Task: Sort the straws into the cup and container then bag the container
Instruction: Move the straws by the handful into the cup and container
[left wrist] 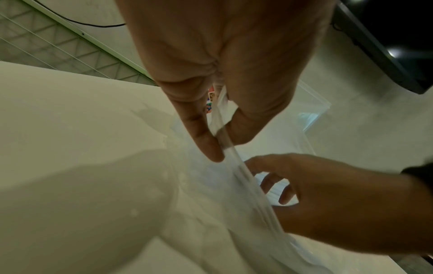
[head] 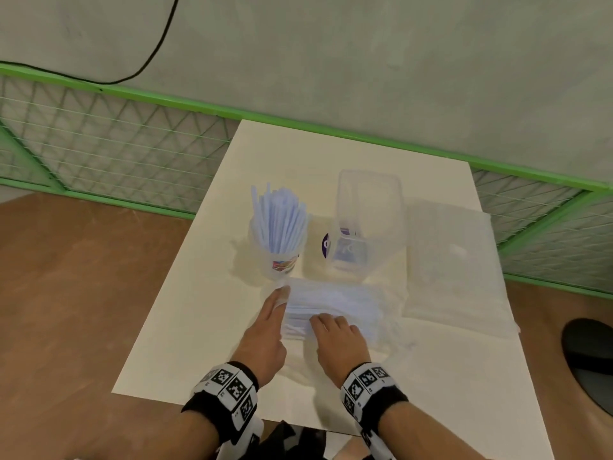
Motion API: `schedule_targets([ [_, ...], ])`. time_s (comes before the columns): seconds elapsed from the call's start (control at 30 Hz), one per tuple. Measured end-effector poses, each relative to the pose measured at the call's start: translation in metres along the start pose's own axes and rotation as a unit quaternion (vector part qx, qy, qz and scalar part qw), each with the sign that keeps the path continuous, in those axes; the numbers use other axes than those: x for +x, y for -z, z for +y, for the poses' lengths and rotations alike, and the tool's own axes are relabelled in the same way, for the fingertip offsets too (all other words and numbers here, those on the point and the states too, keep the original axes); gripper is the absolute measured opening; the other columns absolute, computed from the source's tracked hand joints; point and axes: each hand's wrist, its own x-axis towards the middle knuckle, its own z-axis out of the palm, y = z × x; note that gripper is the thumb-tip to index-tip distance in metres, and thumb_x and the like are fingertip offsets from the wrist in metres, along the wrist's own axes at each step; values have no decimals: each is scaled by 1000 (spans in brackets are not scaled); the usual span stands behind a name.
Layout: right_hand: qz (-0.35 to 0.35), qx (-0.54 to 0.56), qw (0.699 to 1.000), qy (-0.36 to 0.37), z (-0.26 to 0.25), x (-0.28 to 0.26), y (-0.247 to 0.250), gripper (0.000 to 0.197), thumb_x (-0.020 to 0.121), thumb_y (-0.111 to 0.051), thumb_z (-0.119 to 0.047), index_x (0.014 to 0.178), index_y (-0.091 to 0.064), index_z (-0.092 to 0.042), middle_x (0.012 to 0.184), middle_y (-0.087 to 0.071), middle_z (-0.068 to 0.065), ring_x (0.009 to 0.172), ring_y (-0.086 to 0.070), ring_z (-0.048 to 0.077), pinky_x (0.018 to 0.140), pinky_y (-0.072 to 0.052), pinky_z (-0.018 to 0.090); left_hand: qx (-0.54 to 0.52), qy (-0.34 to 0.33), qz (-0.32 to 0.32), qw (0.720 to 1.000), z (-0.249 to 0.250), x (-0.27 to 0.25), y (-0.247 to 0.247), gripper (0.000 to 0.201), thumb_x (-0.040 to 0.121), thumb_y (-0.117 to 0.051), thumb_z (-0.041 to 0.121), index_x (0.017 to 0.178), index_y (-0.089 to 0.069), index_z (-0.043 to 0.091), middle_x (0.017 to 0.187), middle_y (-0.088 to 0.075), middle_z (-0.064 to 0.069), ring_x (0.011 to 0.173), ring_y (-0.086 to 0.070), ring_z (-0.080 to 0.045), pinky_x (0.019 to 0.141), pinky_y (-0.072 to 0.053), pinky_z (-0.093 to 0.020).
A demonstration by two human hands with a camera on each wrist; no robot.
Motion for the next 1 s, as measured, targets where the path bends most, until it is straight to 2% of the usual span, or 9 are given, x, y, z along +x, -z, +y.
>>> schedule_targets([
  [0.07, -11, -16, 1000, -3, 1, 2, -7, 52, 88, -59, -10, 138, -47, -14, 141, -50, 6, 123, -51, 32, 95, -45, 45, -3, 6, 4, 1000, 3, -1, 1, 97, 76, -45, -14, 153, -10, 34, 158, 1, 25, 124, -50, -20, 100, -46, -27],
  [0.13, -18, -28, 999, -14, 1, 3, -6, 45, 70, -77, -14, 114, -65, -16, 119, -66, 5, 103, -65, 28, 77, -54, 42, -5, 5, 6, 1000, 4, -2, 1, 97, 77, -46, -13, 153, -9, 34, 158, 1, 24, 122, -51, -21, 98, -46, -26],
  [0.17, -16, -36, 999, -17, 1, 4, -5, 42, 67, -79, -15, 107, -68, -16, 114, -68, 4, 98, -66, 27, 74, -54, 41, -4, 6, 6, 1000, 4, -3, 0, 97, 77, -46, -13, 153, -8, 35, 158, 2, 24, 121, -51, -21, 97, -47, -27],
  [0.27, -41, -43, 998, -12, 1, 8, -3, 33, 92, -52, -9, 124, -57, -12, 135, -54, 9, 123, -51, 32, 96, -43, 45, 2, 10, 7, 1000, 2, -3, -1, 98, 78, -47, -12, 153, -6, 36, 158, 3, 24, 121, -52, -22, 95, -47, -26],
  [0.33, -42, -56, 998, -7, 2, 11, -3, 34, 96, -43, -9, 127, -55, -11, 139, -51, 11, 128, -46, 31, 102, -38, 45, 2, 10, 7, 1000, 2, -3, -1, 98, 78, -46, -13, 153, -6, 36, 158, 3, 24, 122, -52, -23, 96, -47, -26],
  [0.5, -74, -65, 995, -25, -1, 15, -1, 34, 92, -50, -15, 125, -55, -11, 131, -57, 11, 124, -50, 31, 102, -39, 44, 2, 8, 5, 1000, 2, -4, 0, 98, 78, -46, -13, 153, -6, 36, 159, 2, 22, 124, -50, -22, 100, -46, -30],
  [0.7, -100, -69, 992, -18, -4, 18, 1, 37, 91, -57, -34, 123, -56, -16, 124, -61, 8, 119, -53, 30, 103, -37, 44, 4, -1, 6, 1000, -2, -4, 0, 98, 77, -46, -11, 153, -5, 36, 159, 3, 23, 129, -46, -16, 101, -46, -28],
  [0.9, -72, -55, 996, 2, -7, 11, 0, 38, 93, -51, -30, 128, -54, -16, 127, -59, 7, 120, -52, 29, 101, -36, 44, 6, -8, 7, 1000, -3, -4, -2, 97, 77, -46, -11, 154, -6, 33, 159, 3, 21, 136, -39, -12, 104, -43, -28],
  [1.0, -35, -24, 999, -4, -5, 9, 5, 39, 92, -49, -27, 129, -51, -15, 129, -58, 6, 120, -53, 28, 98, -41, 42, 8, -4, 7, 1000, -3, -3, -1, 97, 77, -46, -11, 153, -6, 34, 159, 4, 23, 133, -43, -14, 104, -43, -28],
])
